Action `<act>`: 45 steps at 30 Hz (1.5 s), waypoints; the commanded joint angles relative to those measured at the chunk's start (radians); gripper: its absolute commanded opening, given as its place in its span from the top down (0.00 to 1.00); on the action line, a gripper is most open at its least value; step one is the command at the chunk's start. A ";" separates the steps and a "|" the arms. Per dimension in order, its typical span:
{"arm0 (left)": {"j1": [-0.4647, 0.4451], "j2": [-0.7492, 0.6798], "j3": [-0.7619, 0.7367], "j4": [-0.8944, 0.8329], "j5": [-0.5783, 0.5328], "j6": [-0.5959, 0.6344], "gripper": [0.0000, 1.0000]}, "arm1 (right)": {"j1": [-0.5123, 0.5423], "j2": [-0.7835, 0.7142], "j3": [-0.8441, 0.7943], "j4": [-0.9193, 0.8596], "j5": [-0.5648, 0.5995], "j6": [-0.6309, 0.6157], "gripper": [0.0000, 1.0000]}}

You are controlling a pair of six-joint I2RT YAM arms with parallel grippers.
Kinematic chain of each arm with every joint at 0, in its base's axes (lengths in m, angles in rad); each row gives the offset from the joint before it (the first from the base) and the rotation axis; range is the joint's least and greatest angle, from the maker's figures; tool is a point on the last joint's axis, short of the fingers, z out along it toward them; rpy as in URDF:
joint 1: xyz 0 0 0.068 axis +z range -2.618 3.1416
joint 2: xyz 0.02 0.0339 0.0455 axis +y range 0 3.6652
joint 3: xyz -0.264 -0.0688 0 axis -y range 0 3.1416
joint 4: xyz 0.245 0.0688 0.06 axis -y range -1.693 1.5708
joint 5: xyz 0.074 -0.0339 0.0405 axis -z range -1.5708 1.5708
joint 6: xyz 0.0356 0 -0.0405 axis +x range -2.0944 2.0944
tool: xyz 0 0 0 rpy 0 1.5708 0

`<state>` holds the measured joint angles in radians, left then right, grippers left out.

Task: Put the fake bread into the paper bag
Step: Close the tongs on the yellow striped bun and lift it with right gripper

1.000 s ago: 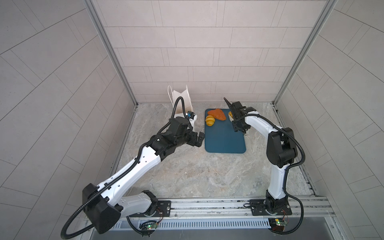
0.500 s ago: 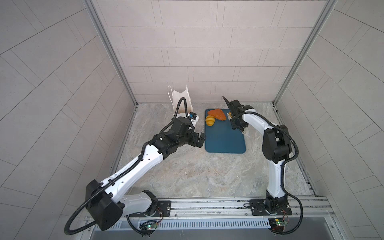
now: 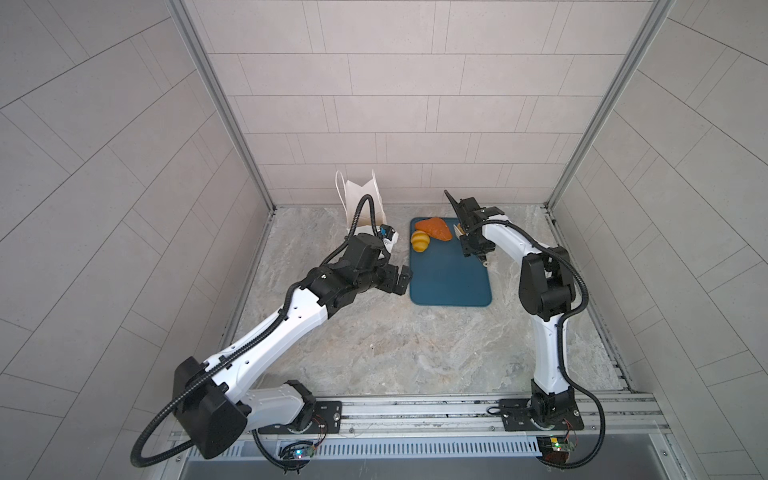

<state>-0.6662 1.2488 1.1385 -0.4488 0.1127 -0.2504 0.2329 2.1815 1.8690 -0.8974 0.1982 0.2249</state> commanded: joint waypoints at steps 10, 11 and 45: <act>-0.006 0.011 0.025 0.024 0.002 0.000 0.00 | -0.019 0.034 0.042 -0.068 -0.042 -0.021 0.57; -0.006 0.010 0.024 0.024 0.002 0.000 0.00 | -0.021 0.031 0.040 -0.071 -0.050 -0.024 0.59; -0.032 -0.064 -0.005 0.018 -0.055 -0.036 0.00 | 0.007 -0.476 -0.417 0.059 -0.234 0.021 0.72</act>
<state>-0.6945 1.2110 1.1381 -0.4294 0.0925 -0.2806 0.2234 1.7889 1.4693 -0.8722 -0.0101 0.2153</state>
